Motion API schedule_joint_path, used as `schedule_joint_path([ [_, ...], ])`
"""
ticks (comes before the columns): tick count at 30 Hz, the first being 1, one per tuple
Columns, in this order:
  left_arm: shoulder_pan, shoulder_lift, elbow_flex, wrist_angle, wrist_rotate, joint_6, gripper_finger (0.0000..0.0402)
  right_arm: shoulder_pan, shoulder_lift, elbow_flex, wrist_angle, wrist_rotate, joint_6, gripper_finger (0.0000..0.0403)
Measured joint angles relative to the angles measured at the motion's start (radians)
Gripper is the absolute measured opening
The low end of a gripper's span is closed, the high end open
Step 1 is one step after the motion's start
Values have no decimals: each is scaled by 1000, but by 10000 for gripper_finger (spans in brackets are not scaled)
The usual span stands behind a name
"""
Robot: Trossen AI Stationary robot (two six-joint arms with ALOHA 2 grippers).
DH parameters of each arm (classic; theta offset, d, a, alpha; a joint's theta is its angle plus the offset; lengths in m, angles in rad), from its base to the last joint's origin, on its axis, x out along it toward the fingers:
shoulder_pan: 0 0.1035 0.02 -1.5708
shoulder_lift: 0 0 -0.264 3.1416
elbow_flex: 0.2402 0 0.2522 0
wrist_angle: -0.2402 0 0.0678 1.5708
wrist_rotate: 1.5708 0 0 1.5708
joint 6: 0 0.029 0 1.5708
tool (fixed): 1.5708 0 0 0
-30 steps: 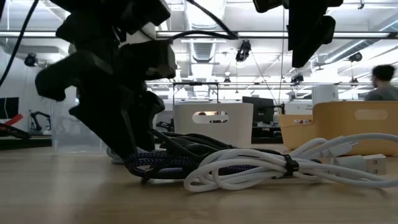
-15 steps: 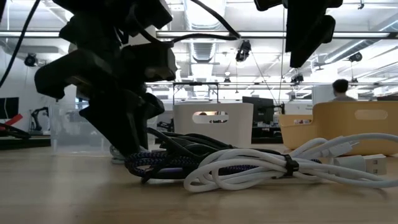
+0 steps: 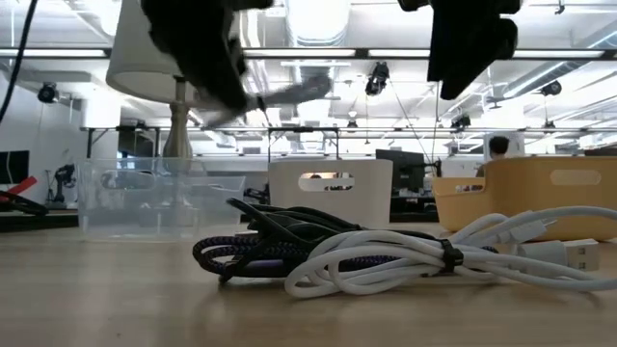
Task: Pick and place items into bin
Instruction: Put the light blue USB cable into the transparent bin, then put the white USB cable into the transparent bin
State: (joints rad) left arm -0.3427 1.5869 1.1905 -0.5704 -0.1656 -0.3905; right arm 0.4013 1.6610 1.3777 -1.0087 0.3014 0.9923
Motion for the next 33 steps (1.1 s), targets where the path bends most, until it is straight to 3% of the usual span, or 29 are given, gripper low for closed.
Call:
schedule_joint_path([
  [5, 9, -112, -48, -217, -178, -457, 16, 0, -12, 0, -50, 68, 139, 226],
  [8, 7, -206, -121, -241, -251, -660, 16, 0, -12, 0, -71, 88, 196, 226],
  [13, 47, -324, -267, -226, -315, -868, 16, -3, -10, 0, -65, 123, 227, 226],
  [21, 75, -393, -427, -189, -368, -1234, 31, -6, -9, 0, -65, 171, 225, 226],
  [26, 77, -395, -431, -183, -421, -1244, 97, -6, -9, 0, -64, 173, 197, 226],
  [31, 77, -391, -432, -145, -396, -1212, 169, -5, -9, 0, -63, 172, 130, 226],
  [33, 70, -393, -431, -91, -369, -1128, 190, -4, -9, 0, -55, 166, 46, 226],
])
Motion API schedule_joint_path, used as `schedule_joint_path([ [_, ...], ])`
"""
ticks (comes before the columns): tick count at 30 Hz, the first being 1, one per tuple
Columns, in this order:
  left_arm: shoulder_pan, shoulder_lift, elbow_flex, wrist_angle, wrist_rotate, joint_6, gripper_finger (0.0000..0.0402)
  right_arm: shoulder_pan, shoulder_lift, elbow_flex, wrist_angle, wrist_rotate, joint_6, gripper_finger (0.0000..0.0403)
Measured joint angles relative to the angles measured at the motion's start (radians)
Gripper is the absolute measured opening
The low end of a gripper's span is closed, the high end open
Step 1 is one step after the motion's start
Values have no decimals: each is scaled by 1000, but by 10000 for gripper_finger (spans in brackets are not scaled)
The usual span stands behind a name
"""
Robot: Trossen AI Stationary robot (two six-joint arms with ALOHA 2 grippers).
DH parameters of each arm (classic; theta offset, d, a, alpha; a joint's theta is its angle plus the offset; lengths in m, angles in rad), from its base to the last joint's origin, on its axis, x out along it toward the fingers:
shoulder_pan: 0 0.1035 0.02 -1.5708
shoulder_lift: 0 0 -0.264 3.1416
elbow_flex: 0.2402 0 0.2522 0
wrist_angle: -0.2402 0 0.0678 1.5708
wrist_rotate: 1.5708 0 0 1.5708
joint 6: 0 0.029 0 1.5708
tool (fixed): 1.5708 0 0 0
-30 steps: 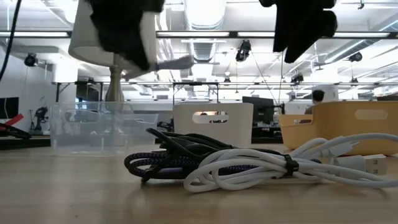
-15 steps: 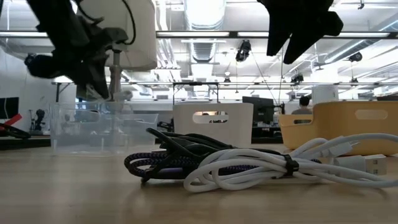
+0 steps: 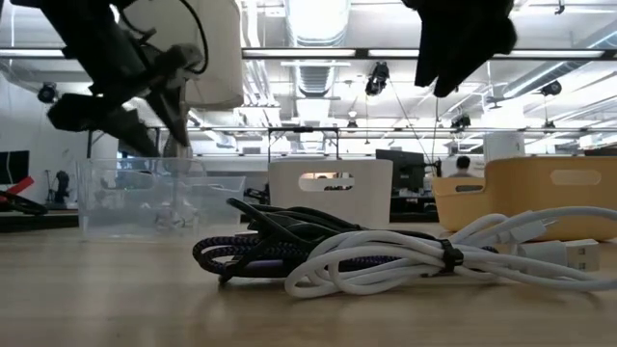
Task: Pick and place items into bin
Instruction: Put the white USB cable into the transparent bin
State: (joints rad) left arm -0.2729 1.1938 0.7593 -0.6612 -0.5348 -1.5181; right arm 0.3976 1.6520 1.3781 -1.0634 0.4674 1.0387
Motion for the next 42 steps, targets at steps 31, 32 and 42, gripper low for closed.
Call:
schedule_joint_path([
  [31, -351, -3, 34, 289, 186, 853, 209, 212, 549, 384, 153, -369, -521, 226],
  [32, -353, -3, 34, 286, 187, 853, 209, 211, 567, 403, 153, -369, -521, 226],
  [42, -383, -3, 32, 276, 190, 853, 209, 201, 690, 578, 1, -375, -518, 219],
])
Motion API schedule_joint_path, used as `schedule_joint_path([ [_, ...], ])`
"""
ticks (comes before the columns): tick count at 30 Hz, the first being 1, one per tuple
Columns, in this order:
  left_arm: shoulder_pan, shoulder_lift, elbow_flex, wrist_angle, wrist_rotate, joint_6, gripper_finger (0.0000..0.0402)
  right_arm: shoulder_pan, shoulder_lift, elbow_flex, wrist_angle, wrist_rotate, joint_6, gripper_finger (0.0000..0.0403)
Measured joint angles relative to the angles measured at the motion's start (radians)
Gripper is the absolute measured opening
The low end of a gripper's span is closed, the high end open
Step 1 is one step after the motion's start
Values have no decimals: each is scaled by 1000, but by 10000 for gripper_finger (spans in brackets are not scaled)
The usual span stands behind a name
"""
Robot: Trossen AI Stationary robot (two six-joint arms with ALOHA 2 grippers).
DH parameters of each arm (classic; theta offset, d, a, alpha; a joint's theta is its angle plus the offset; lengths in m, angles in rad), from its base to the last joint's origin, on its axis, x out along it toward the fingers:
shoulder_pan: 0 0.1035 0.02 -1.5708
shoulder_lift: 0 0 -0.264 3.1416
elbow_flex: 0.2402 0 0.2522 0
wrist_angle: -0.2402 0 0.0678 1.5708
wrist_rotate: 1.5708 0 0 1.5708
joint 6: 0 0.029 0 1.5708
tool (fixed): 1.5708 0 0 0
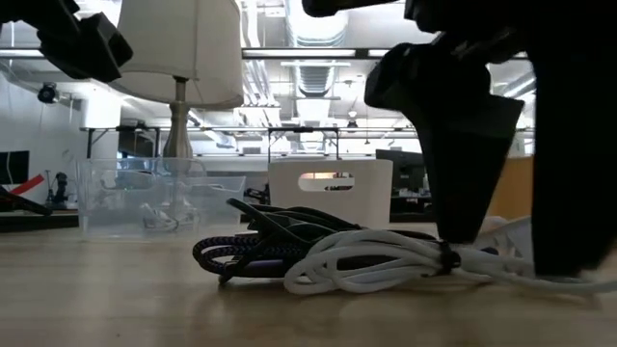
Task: Pick and place items into bin
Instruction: Put the white USB cable into the transparent bin
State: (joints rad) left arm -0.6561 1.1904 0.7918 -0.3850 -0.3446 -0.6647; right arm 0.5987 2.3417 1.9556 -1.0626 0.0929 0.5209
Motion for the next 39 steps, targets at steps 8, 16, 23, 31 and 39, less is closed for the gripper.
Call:
schedule_joint_path([
  [8, -2, 0, 0, 0, 0, 13, 209, -6, -39, 50, -5, 12, -47, 207],
  [16, -3, 0, 0, 1, 0, 18, 209, -27, -25, -49, 24, -22, -37, 207],
  [23, -3, 0, 0, 1, -3, 17, 209, -41, -34, -62, 55, -54, -90, 207],
  [31, -3, 0, 0, 1, -7, 17, 209, -81, -34, -139, 114, -127, -121, 176],
  [39, -3, 0, 0, 1, -30, 17, 209, -92, -34, -121, 101, -132, -123, 101],
])
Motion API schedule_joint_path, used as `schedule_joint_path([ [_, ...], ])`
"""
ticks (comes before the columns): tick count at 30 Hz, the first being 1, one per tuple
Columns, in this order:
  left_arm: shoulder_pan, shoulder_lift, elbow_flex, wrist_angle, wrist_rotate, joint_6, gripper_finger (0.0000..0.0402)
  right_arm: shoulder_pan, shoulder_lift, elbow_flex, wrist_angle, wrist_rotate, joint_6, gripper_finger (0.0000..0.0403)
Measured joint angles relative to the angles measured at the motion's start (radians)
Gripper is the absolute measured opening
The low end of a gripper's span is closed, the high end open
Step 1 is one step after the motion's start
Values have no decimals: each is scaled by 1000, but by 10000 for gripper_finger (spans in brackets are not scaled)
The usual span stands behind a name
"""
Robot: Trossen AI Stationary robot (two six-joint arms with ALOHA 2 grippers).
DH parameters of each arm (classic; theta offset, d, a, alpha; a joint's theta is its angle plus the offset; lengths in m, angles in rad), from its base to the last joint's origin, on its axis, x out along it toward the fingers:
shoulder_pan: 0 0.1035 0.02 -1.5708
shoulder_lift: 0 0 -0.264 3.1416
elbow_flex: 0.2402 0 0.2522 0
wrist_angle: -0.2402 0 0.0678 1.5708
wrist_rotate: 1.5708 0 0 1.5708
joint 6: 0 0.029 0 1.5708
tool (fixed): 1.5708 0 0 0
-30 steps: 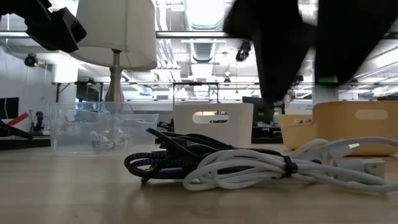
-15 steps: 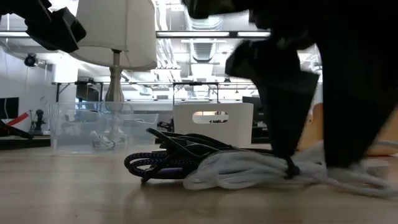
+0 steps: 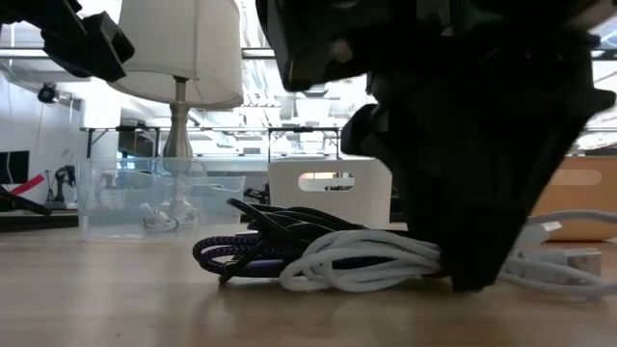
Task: Pick and place items into bin
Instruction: Put the white USB cable into the transparent bin
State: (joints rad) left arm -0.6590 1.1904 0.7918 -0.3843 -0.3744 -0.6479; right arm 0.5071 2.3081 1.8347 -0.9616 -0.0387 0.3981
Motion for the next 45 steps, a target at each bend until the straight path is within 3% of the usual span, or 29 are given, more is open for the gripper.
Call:
schedule_joint_path([
  [6, 0, 0, 0, 0, -26, -2, 209, 21, -29, 31, -38, -14, 4, 30],
  [12, -8, 0, 0, -67, -27, -140, 209, 3, -138, 23, -2, -54, 199, 28],
  [20, -115, -12, 8, -167, -91, -265, 206, -196, -188, -11, 273, -65, 450, 31],
  [26, -244, -15, 99, -380, -268, -404, 171, -323, -159, 7, 489, -87, 572, 32],
  [30, -310, -16, 127, -511, -380, -514, 139, -385, -133, 7, 576, -20, 593, 33],
  [34, -326, -16, 122, -526, -392, -525, 117, -442, -122, 9, 735, 20, 585, 33],
  [39, -325, -15, 118, -524, -393, -525, 107, -485, -76, 8, 741, 64, 547, 37],
  [45, -325, -12, 118, -524, -394, -525, 106, -492, -32, 7, 808, 66, 546, 109],
])
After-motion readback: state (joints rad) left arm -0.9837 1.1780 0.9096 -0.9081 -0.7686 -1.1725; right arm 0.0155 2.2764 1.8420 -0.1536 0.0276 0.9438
